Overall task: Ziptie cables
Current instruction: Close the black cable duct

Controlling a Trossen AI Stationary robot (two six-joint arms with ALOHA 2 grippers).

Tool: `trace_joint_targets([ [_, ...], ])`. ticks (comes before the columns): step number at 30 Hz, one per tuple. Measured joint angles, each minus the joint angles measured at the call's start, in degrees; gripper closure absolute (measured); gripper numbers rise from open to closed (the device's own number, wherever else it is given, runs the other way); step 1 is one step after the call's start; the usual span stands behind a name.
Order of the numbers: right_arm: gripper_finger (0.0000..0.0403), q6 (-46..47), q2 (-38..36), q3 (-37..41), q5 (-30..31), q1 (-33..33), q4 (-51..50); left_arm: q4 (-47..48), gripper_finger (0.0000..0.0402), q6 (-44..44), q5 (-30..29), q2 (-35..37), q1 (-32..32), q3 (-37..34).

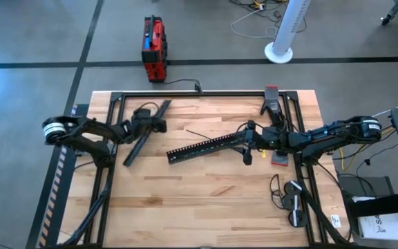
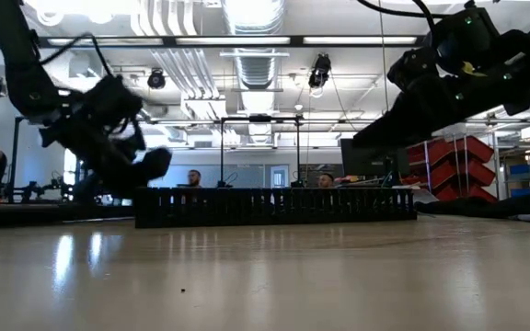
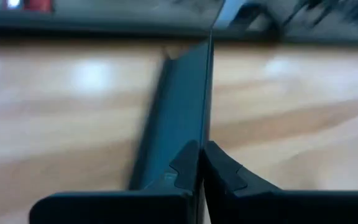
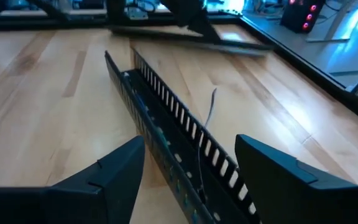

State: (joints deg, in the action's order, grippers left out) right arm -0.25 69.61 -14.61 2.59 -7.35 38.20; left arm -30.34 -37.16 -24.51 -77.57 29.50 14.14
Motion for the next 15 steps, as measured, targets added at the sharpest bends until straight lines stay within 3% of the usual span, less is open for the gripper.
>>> trace_joint_targets([
  [6,0.0157,3.24,2.50,0.00,0.00,0.20,3.94,0.08,0.0401,3.73,-1.01,7.19,-5.22,3.03],
  [15,0.0171,4.56,12.58,-0.09,-0.02,1.60,14.81,6.14,0.0401,8.93,-1.91,13.01,-11.55,7.96],
])
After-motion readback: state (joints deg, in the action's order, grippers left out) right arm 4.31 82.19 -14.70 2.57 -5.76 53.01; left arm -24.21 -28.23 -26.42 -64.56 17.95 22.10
